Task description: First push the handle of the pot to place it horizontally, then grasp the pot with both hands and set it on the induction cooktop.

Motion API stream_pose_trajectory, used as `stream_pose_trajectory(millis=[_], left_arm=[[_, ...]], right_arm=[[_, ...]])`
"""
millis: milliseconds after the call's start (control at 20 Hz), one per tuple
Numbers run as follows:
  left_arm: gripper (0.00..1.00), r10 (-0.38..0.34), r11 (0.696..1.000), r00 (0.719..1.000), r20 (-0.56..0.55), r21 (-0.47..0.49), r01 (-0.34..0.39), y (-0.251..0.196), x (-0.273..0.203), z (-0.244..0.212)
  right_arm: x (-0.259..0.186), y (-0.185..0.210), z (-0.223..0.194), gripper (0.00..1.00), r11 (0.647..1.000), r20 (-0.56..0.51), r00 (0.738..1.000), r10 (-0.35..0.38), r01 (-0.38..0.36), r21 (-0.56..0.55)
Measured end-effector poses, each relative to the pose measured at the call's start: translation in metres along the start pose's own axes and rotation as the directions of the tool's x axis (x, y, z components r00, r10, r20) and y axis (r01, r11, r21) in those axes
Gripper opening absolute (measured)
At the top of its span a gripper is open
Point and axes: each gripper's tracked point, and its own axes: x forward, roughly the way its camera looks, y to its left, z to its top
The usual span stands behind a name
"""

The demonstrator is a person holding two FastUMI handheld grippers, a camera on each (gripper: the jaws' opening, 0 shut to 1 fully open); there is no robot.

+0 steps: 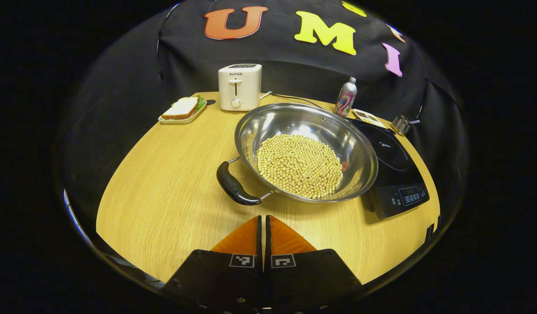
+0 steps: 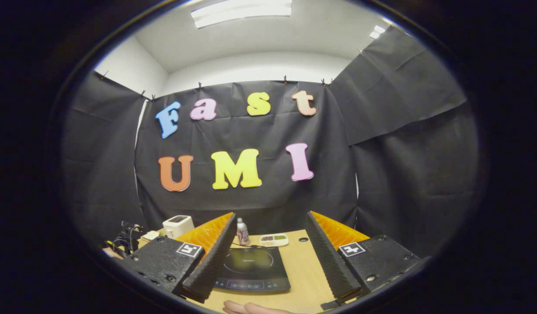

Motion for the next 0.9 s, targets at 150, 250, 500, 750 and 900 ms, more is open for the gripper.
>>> stream_pose_trajectory(millis=[150, 250, 500, 750, 900], left_arm=[[0.00, 0.027, 0.999, 1.000, 0.010, -0.020, -0.027, 0.012, 0.004, 0.008], [0.10, 0.040, 0.999, 0.999, 0.009, -0.028, -0.040, 0.016, 0.006, 0.011], [0.00, 0.066, 0.997, 0.998, 0.000, -0.036, -0.066, 0.029, 0.017, 0.023], [0.00, 0.071, 0.997, 0.997, -0.008, -0.040, -0.072, 0.038, 0.025, 0.034], [0.10, 0.079, 0.996, 0.997, -0.001, -0.045, -0.079, 0.047, 0.034, 0.044]], right_arm=[[0.003, -0.003, -0.006, 0.96, 1.000, -0.008, 1.000, -0.002, 0.002, -0.003], [0.007, -0.006, -0.010, 0.96, 1.000, -0.018, 1.000, -0.007, 0.007, -0.003], [0.018, -0.002, -0.024, 0.96, 0.999, -0.058, 0.998, 0.021, -0.020, 0.025], [0.028, -0.004, -0.038, 0.99, 0.999, -0.084, 0.996, 0.035, -0.031, 0.044], [0.028, -0.004, -0.038, 0.96, 0.998, -0.083, 0.996, 0.041, -0.036, 0.058]])
